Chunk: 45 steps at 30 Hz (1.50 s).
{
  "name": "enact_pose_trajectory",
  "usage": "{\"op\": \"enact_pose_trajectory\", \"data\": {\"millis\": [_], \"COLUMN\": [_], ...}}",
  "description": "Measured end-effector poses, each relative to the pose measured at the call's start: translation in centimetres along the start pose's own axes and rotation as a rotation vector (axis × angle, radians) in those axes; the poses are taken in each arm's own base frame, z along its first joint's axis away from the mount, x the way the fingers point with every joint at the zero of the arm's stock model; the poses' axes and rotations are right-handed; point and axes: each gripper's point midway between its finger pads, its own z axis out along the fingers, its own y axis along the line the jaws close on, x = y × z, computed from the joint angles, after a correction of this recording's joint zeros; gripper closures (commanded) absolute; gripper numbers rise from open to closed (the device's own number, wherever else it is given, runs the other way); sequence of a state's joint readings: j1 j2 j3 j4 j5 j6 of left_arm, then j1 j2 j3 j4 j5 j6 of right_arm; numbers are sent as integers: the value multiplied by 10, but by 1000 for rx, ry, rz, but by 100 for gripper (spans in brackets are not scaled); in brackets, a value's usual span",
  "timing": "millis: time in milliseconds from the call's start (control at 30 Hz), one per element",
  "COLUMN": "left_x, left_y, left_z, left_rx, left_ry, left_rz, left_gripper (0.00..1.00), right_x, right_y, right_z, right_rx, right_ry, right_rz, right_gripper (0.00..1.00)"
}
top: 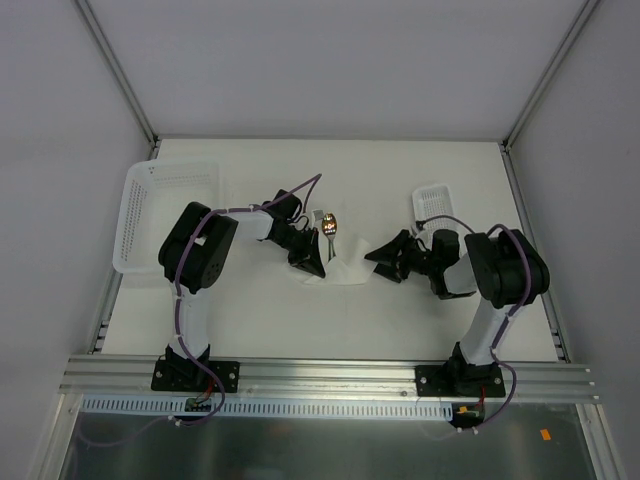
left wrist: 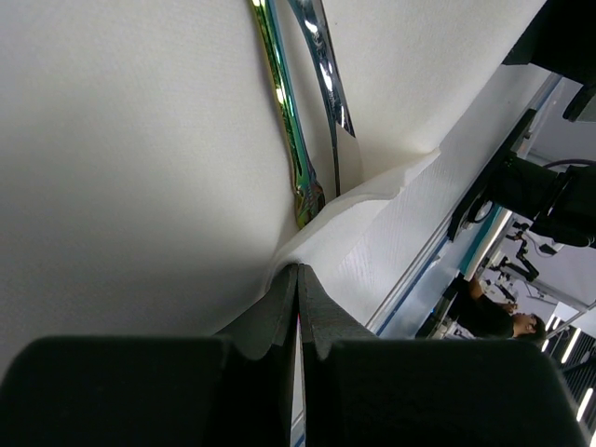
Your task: Place the utensils on the paper napkin and roll it up
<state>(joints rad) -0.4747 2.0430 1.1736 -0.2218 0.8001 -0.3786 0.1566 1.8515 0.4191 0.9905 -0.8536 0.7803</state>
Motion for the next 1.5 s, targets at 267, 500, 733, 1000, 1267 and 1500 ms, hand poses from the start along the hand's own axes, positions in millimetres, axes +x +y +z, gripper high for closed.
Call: {"op": "enact_pose_trajectory", "data": {"millis": [267,500,733,1000,1267,1500], "left_x": [-1,-1,-1,-1,-1,-1], "left_y": [1,1,1,1,1,1], "left_z": [-1,-1,-1,-1,-1,-1], "left_rx": [2,2,2,2,1,2], "left_ry": [-1,-2,-2,-2,-2,-2], "left_rz": [-4,-4,-4,-4,-4,-4], "left_gripper": [100,100,100,100,100,100], "right_x": [-2,3,11,14,26,34], "right_y": [-5,-4,1,3,11,12], "right_z": [0,-2,7,10,21,30], "right_rx": [-28,19,106,173,212,303], "right_ry": [-58,-80,-42,-27,18,35], "right_rz": [-11,-21,-98,-176,-292,-412], "right_gripper": [54,54,52,49,43,49]}}
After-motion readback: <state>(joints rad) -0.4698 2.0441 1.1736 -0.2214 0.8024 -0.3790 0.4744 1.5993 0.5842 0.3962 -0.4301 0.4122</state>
